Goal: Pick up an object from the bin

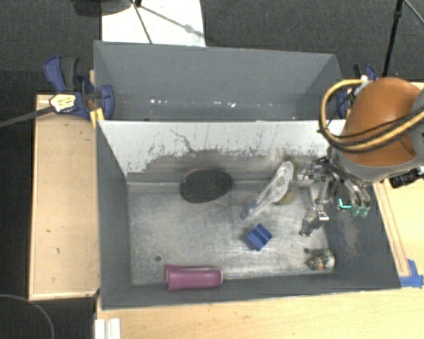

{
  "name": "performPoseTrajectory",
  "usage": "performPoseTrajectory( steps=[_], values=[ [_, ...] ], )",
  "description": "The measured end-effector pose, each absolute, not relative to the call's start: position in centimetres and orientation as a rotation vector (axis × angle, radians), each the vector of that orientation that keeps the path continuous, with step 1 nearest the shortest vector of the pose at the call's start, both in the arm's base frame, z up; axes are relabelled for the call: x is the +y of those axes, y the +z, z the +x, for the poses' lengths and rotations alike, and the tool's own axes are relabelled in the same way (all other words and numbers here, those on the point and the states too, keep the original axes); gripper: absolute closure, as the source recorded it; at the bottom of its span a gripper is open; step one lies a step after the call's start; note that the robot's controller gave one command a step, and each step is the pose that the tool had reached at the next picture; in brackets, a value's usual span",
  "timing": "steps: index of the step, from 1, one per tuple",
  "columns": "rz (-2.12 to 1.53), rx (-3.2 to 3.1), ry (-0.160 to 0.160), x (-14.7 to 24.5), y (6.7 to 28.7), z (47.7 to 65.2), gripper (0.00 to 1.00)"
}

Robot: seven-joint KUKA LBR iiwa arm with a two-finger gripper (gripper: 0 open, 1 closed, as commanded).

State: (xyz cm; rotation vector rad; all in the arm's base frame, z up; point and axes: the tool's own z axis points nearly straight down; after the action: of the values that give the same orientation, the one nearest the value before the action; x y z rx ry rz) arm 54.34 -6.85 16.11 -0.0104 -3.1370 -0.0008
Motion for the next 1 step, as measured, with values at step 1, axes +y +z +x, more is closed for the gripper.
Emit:
performPoseTrajectory(
  steps=[1],
  values=[
    [0.431, -3.125, 0.004, -6.50, 10.55, 58.02, 0.00]
  ],
)
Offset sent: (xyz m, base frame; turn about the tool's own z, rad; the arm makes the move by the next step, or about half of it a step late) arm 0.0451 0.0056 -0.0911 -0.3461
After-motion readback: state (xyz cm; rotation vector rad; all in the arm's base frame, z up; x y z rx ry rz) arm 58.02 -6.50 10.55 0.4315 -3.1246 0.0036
